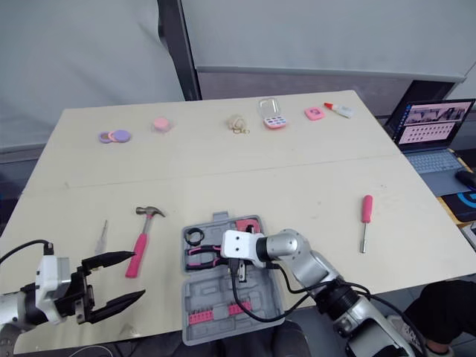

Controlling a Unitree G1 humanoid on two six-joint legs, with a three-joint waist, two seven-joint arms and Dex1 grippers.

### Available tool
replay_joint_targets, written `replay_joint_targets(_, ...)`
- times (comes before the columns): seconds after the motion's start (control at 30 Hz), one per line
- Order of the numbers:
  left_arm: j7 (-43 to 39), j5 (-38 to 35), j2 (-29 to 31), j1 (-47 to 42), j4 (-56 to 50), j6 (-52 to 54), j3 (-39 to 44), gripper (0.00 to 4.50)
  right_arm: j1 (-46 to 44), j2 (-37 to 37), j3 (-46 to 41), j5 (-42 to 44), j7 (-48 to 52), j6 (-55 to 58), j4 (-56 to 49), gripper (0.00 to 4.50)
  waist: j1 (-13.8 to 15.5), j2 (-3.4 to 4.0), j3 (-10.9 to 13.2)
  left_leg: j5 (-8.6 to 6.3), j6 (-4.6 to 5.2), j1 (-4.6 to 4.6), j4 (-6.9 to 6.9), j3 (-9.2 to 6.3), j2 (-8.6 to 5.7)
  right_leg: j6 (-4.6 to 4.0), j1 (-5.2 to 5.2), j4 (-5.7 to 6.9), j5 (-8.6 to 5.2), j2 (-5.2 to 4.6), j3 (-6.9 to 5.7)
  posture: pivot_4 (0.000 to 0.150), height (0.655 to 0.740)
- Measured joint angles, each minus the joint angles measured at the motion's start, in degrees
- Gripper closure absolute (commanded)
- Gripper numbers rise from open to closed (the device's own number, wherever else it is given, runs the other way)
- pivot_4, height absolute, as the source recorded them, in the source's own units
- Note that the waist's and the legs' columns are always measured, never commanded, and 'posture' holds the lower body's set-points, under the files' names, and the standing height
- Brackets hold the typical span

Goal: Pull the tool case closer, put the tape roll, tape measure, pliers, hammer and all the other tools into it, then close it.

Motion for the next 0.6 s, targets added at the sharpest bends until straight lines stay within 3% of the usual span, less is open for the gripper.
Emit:
replay_joint_targets(0.23,0.5,0.0,0.0,0.0,-1.2,1.3,0.0,0.0,0.0,0.2,0.9,-0.8,-0.2,-0.1,0.6,4.47,0.0,0.08,-0.1,-0.11,-0.09,0.76,-0.34,-0.02,0.07,-0.48,0.58,-0.11,-0.26,0.01,0.01,0.15,0.74)
replay_joint_targets(0.6,0.5,-0.2,0.0,0.3,-1.9,2.9,0.0,0.0,0.1,0.2,0.9,-0.6,-0.1,0.6,0.2,4.47,0.1,0.24,-0.1,-0.17,-0.2,0.74,-0.35,-0.06,0.22,-0.67,0.54,-0.14,-0.36,0.08,0.0,0.15,0.74)
